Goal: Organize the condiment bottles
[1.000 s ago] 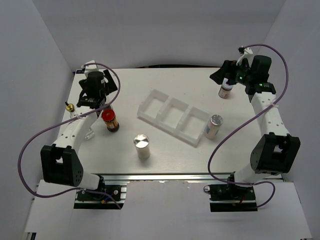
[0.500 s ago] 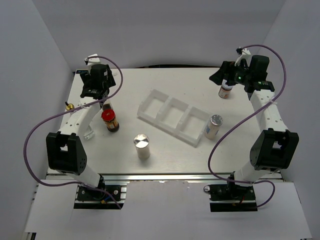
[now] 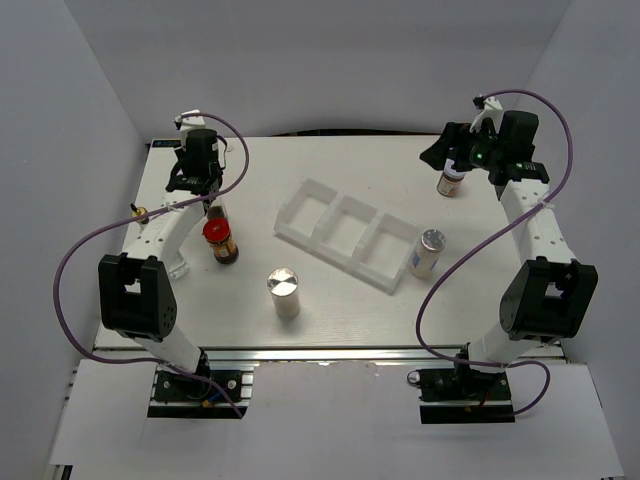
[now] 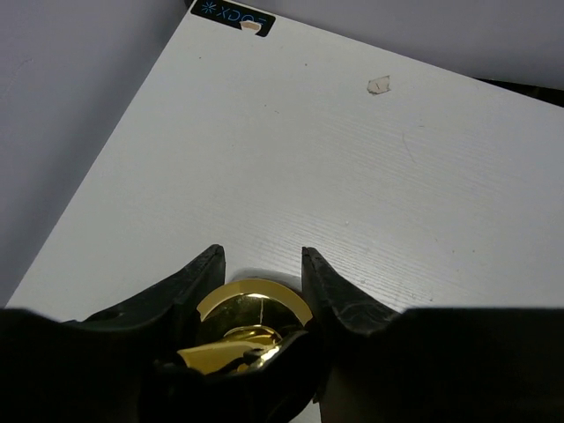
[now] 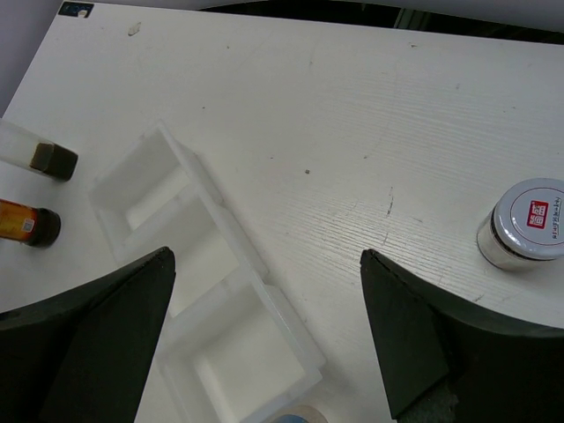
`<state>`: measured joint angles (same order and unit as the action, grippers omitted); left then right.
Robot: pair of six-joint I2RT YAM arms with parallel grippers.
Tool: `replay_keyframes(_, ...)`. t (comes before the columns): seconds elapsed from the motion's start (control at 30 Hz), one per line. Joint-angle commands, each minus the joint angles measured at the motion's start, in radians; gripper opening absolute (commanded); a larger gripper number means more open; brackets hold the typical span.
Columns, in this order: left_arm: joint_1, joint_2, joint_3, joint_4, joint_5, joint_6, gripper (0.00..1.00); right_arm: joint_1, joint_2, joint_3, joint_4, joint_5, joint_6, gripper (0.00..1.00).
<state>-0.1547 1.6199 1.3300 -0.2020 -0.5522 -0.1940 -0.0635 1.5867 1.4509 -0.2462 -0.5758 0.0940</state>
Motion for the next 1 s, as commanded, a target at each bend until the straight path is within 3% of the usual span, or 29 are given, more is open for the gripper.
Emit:
replay_keyframes(0.0,-0.003,-0.023,-0.005,0.023,-0.014,0.007,0.35,0.001,-0.028,0.008,-0.004,0.008,-0.008,0.89)
replay_keyframes(0.2,-0.005,-0.041,0.018,0.018,0.0,0.007,0.0,0.001,-0.027,0.005,-0.005,0.017,0.007,0.89)
replay_keyframes(0.27,-0.003,-0.049,0.038,0.03,0.032,0.018,0.0,0.001,-0.03,-0.003,-0.001,0.019,0.012,0.9)
replay_keyframes(0.5,-0.005,-0.087,0.092,0.087,0.371,0.077,0.0,0.001,-0.071,-0.043,0.025,0.036,0.021,0.89)
replay_keyframes(0.73,-0.028,-0.08,0.188,0.082,0.511,0.068,0.0,0.001,-0.09,-0.052,0.025,0.042,0.024,0.89)
replay_keyframes(0.97,-0.141,-0.026,0.365,0.0,0.621,0.137,0.0,-0.001,-0.09,-0.05,0.013,0.044,0.021,0.89)
